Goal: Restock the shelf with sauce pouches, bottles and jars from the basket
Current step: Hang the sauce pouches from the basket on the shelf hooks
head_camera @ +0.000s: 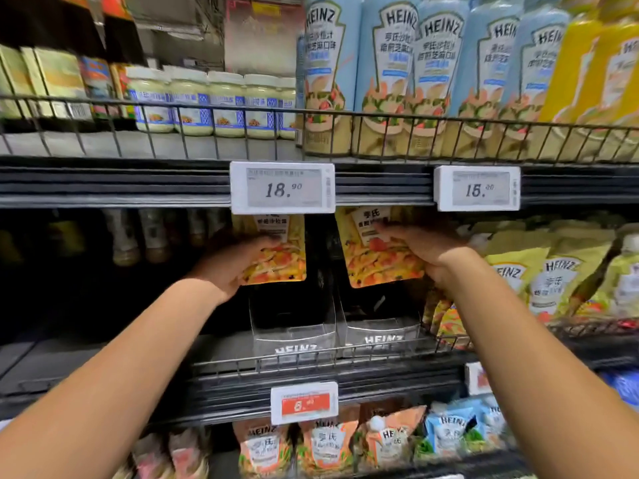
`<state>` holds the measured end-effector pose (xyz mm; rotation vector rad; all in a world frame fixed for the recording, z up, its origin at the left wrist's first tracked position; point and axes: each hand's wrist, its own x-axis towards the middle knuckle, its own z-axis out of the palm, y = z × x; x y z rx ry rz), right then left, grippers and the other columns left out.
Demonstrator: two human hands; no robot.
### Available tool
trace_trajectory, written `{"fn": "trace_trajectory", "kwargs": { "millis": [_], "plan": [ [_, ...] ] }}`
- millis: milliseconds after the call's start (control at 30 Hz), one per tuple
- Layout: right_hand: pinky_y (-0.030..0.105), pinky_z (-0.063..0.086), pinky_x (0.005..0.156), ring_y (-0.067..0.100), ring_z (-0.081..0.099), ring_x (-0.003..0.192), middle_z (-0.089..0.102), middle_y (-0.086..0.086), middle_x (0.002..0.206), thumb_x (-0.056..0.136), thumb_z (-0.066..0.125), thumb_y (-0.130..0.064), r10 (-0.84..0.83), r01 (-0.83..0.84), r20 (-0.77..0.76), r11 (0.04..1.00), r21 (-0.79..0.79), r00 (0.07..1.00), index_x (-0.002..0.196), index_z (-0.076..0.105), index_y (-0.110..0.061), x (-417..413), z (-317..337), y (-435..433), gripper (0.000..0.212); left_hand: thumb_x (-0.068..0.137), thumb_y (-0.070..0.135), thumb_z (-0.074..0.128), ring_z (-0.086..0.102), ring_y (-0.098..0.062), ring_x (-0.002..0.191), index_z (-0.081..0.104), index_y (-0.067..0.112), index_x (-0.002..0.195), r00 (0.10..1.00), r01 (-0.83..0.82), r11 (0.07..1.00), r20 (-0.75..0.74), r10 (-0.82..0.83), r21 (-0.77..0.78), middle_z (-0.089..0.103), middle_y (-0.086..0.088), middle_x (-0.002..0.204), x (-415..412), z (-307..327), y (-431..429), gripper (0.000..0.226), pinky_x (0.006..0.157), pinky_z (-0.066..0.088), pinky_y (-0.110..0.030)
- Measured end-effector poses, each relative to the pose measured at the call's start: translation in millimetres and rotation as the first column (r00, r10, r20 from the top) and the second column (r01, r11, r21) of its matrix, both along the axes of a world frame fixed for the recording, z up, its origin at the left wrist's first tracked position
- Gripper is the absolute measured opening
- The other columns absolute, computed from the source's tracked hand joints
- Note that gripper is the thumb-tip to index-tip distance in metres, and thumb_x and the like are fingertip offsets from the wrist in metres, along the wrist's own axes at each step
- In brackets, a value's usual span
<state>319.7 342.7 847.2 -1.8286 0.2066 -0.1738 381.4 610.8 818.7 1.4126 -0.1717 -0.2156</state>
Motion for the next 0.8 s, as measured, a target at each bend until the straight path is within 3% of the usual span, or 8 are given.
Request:
{"fn": "trace_trajectory", "kwargs": {
  "millis": [100,233,300,400,500,600,667,800],
  "plan": [
    [0.047,0.055,0.098,0.03,0.071,0.101,0.074,0.01,0.113,0.083,0.078,-0.043,-0.047,0.045,-0.031,0.998,-0.043,0.998,0.118,0.067,-0.015,23,-4,-7,0.047,0.087,0.006,0.07,0.075,-0.015,0.079,0.068,0.013,0.114,0.999,-0.004,0.998,0.051,0.001,0.062,0.077,-0.006,0.099,20,-5,-6,0.028,0.061,0.059,-0.026],
    [0.043,0.052,0.099,0.027,0.069,0.101,0.072,0.007,0.11,0.085,0.076,-0.042,-0.113,0.104,-0.075,0.988,-0.112,0.991,0.098,0.068,-0.016,47,-13,-9,0.03,0.074,0.006,0.083,0.069,-0.016,0.092,0.067,0.012,0.113,0.967,-0.176,0.949,0.225,0.117,0.263,0.072,-0.003,0.109,41,-10,-14,0.043,0.067,0.049,-0.02],
    [0.035,0.05,0.091,0.023,0.063,0.095,0.064,0.005,0.107,0.084,0.078,-0.038,-0.165,0.156,-0.061,0.978,-0.138,0.984,0.1,0.063,-0.014,56,-18,-10,0.032,0.065,0.011,0.09,0.065,-0.01,0.086,0.065,0.018,0.106,0.945,-0.236,0.897,0.301,0.124,0.373,0.069,0.003,0.101,44,-11,-15,0.048,0.065,0.044,-0.016],
    [0.034,0.046,0.083,0.019,0.057,0.088,0.058,0.001,0.1,0.081,0.081,-0.032,-0.194,0.185,-0.034,0.968,-0.168,0.98,0.101,0.052,-0.013,65,-23,-11,0.041,0.057,0.015,0.096,0.061,0.0,0.077,0.064,0.024,0.095,0.919,-0.247,0.856,0.391,0.058,0.454,0.067,0.009,0.091,49,-15,-12,0.051,0.061,0.042,-0.01],
    [0.032,0.054,0.069,0.019,0.064,0.079,0.066,0.002,0.098,0.079,0.083,-0.03,-0.203,0.199,-0.008,0.964,-0.176,0.979,0.104,0.054,-0.017,72,-19,-10,0.041,0.057,0.014,0.095,0.061,-0.002,0.076,0.063,0.027,0.088,0.927,-0.209,0.845,0.375,0.011,0.493,0.067,0.009,0.087,55,-17,-9,0.046,0.063,0.043,-0.012],
    [0.025,0.04,0.054,0.016,0.056,0.077,0.057,0.0,0.093,0.079,0.083,-0.033,-0.199,0.192,-0.036,0.971,-0.142,0.979,0.102,0.049,-0.017,77,-14,-5,0.043,0.059,0.014,0.094,0.063,-0.005,0.079,0.066,0.025,0.091,0.945,-0.137,0.832,0.322,-0.053,0.538,0.068,0.012,0.086,61,-18,-9,0.044,0.064,0.044,-0.014],
    [0.028,0.041,0.064,0.02,0.051,0.096,0.054,0.002,0.103,0.08,0.081,-0.03,-0.168,0.162,-0.055,0.981,-0.11,0.984,0.115,0.052,-0.012,82,-16,-5,0.049,0.06,0.011,0.093,0.066,-0.01,0.085,0.07,0.017,0.1,0.948,-0.091,0.835,0.303,-0.094,0.543,0.072,0.005,0.095,62,-20,-9,0.047,0.068,0.048,-0.016],
    [0.037,0.043,0.094,0.03,0.051,0.129,0.062,0.008,0.122,0.089,0.071,-0.011,-0.12,0.117,-0.08,0.993,-0.034,0.99,0.124,0.058,-0.005,91,-24,-6,0.037,0.064,0.008,0.091,0.069,-0.018,0.098,0.071,0.013,0.106,0.946,-0.12,0.885,0.321,-0.035,0.451,0.073,-0.001,0.102,65,-19,-8,0.046,0.083,0.054,-0.027]
  ]
}}
